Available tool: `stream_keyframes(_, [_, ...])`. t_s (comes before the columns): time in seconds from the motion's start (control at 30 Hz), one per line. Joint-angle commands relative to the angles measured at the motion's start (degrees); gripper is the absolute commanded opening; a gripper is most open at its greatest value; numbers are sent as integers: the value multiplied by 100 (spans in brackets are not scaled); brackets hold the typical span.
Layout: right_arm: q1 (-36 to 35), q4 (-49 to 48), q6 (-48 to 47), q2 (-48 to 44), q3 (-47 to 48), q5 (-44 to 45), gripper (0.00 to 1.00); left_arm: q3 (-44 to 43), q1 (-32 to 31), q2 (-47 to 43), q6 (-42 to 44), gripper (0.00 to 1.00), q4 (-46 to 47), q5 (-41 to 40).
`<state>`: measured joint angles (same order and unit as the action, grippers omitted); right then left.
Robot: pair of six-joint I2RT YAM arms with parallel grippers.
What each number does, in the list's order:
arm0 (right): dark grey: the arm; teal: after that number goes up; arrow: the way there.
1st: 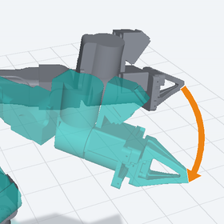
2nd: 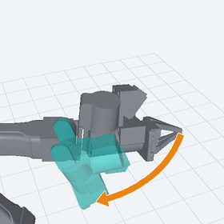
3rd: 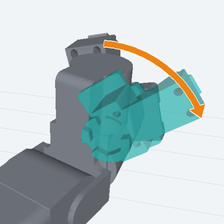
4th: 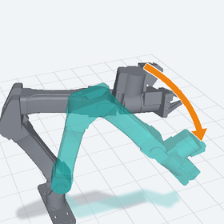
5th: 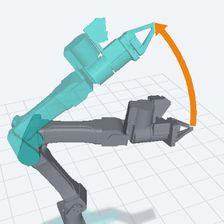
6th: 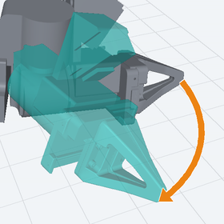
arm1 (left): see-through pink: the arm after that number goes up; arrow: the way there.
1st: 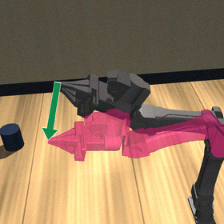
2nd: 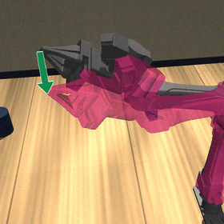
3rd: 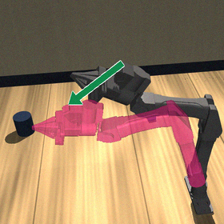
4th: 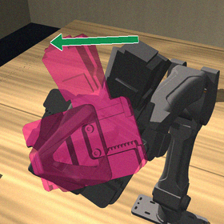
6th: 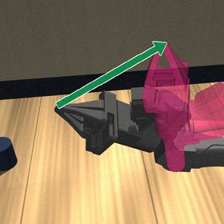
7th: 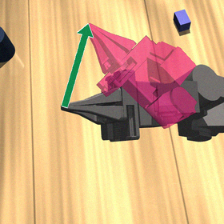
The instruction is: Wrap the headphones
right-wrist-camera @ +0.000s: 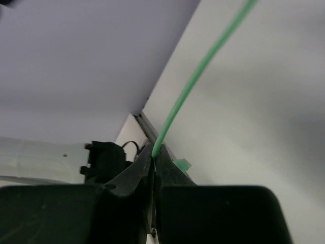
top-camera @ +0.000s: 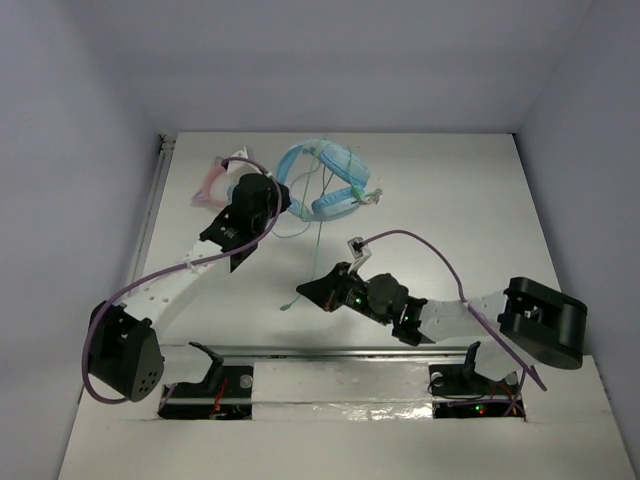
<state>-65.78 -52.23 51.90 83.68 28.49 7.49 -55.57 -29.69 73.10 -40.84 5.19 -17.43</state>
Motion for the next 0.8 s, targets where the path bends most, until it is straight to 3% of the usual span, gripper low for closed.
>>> stream_keyframes(0.0, [-111, -77, -13, -422, 358, -194, 0, 387, -71, -279, -258, 0, 1062, -419])
stream_keyframes(0.23, [-111, -95, 40, -607, 877, 103, 0, 1188, -643, -560, -231, 0, 1300, -902])
stream_keyframes(0.33, [-111, -86, 171, -607, 1018, 612, 0, 1469, -872, -674, -302, 0, 1300, -1008])
stream_keyframes(0.47, [-111, -24, 338, -747, 948, 1639, 0, 1891, -985, -972, -468, 0, 1318, -920])
stream_keyframes(0.77, [-111, -551, 716, -897, 553, 2749, 0, 2428, -986, -1079, -829, 0, 1643, -419])
